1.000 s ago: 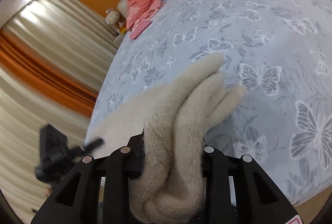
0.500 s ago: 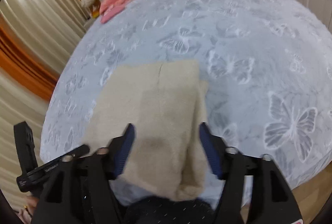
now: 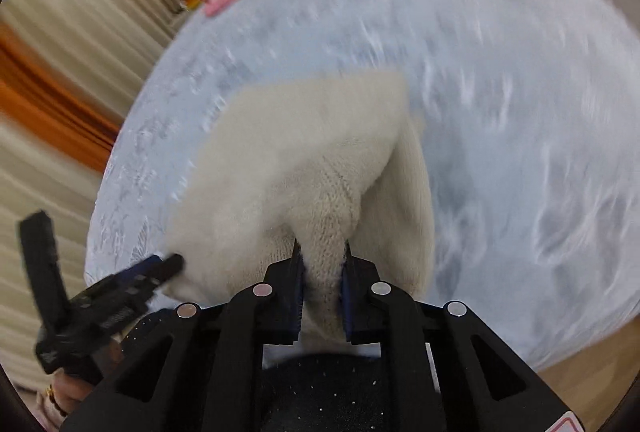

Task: Fold small clothes

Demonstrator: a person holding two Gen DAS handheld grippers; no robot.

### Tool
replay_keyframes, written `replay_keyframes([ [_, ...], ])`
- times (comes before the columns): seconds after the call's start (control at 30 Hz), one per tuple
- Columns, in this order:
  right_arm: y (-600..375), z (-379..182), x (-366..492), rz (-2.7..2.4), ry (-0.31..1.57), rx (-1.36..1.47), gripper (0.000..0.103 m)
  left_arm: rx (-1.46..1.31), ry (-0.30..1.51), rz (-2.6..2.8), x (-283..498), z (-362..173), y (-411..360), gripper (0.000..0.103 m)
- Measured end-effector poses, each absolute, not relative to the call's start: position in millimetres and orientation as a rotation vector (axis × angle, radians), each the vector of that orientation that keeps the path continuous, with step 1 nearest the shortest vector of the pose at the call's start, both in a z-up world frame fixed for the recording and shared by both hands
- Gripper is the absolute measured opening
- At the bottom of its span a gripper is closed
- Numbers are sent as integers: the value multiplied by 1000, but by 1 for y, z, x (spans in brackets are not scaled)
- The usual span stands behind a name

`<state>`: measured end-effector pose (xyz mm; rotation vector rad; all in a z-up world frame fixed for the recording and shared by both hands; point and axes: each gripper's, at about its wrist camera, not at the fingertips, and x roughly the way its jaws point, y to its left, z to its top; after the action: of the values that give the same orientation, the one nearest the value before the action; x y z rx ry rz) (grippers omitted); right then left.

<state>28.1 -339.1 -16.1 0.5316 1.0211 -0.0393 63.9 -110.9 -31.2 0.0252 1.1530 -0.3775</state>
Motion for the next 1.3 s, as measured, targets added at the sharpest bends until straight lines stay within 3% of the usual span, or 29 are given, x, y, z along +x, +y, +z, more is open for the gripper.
replay_keyframes([
  [0.07,-339,-15,29,-49,1031,496,14,39,1147,-373,63,-31,-112,61],
  [0.17,-346,-84,32,-108,1211,495,15,58,1155,-366,63,-33,-115,61],
  [0.23,-356,-108,21,-114,1198,585,16,60,1170,-365,63,-37,-115,63],
  [0.43,-365,-60,20,-117,1123,670,25,39,1175,-349,63,-35,-103,68],
  [0.6,-371,-22,45,-84,1012,661,25,15,1184,-332,75,-36,-97,69],
  [0.7,-368,-37,73,-64,1055,596,25,26,1198,-330,77,-43,-102,71],
  [0.8,-361,-92,97,-103,1242,520,19,55,1197,-323,76,-48,-105,78],
  [1.0,-353,-48,77,-104,1097,509,25,50,1188,-328,77,-38,-100,80],
  [1.17,-328,-89,55,-125,1145,393,26,102,1160,-355,73,-36,-114,80],
  [1.3,-312,-85,61,-159,1119,263,37,182,1150,-337,68,-50,-125,83],
])
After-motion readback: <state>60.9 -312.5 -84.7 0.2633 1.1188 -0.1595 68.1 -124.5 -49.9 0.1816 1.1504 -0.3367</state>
